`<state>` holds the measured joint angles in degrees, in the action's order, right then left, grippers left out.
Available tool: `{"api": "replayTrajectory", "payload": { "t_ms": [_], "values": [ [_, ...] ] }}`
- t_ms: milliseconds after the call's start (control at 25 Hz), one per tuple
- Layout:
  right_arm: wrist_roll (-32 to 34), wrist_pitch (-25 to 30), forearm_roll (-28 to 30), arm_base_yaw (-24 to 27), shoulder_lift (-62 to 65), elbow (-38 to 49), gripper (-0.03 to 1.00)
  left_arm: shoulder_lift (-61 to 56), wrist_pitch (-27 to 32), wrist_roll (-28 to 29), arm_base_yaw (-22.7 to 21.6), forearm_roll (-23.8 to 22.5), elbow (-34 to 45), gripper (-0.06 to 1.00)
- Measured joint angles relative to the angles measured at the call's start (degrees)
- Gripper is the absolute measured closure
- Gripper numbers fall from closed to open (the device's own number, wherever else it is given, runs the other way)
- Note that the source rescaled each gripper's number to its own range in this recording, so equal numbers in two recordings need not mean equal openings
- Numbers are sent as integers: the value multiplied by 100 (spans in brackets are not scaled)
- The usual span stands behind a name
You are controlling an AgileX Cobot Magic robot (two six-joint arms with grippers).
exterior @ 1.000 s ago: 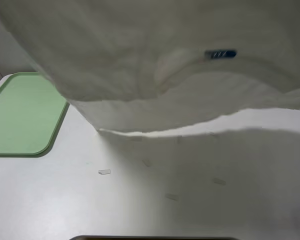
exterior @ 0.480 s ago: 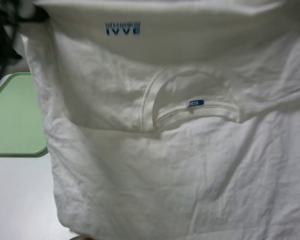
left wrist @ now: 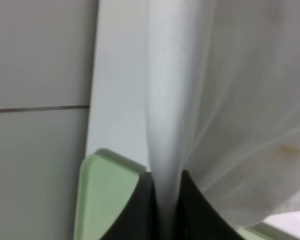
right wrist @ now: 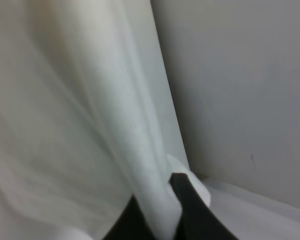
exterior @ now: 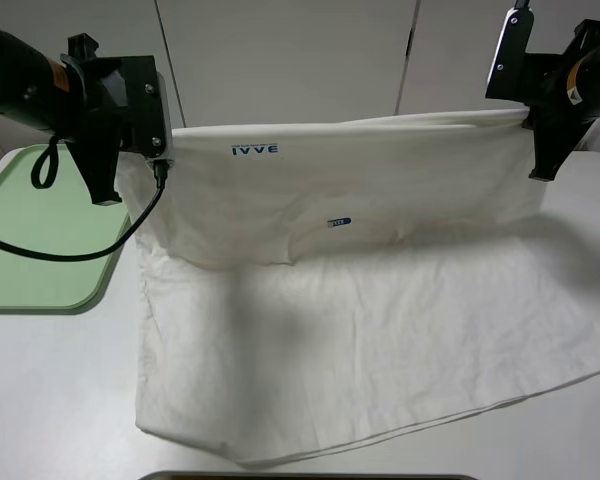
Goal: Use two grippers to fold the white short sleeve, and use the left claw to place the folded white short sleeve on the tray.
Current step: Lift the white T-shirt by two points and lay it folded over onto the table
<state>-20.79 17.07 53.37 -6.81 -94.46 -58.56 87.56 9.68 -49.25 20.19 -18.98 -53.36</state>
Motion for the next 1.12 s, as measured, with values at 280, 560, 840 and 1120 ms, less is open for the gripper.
{"api": "replayTrajectory", "payload": {
  "t_ms": [280, 560, 840, 1120],
  "values": [
    [257, -482, 137, 332, -139, -80, 97, 91, -564, 0, -172, -175, 0, 94],
    [22, -664, 498, 412, -139, -91, 97, 102, -834, -147, -211, -198, 0, 94],
    [-745, -314, 462, 355, -139, -52, 97, 193, 101, -412, 87, -194, 0, 94],
    [-2310, 479, 105, -113, -52, 424, 97, 193, 1155, -527, 876, -240, 0, 94]
  ]
}}
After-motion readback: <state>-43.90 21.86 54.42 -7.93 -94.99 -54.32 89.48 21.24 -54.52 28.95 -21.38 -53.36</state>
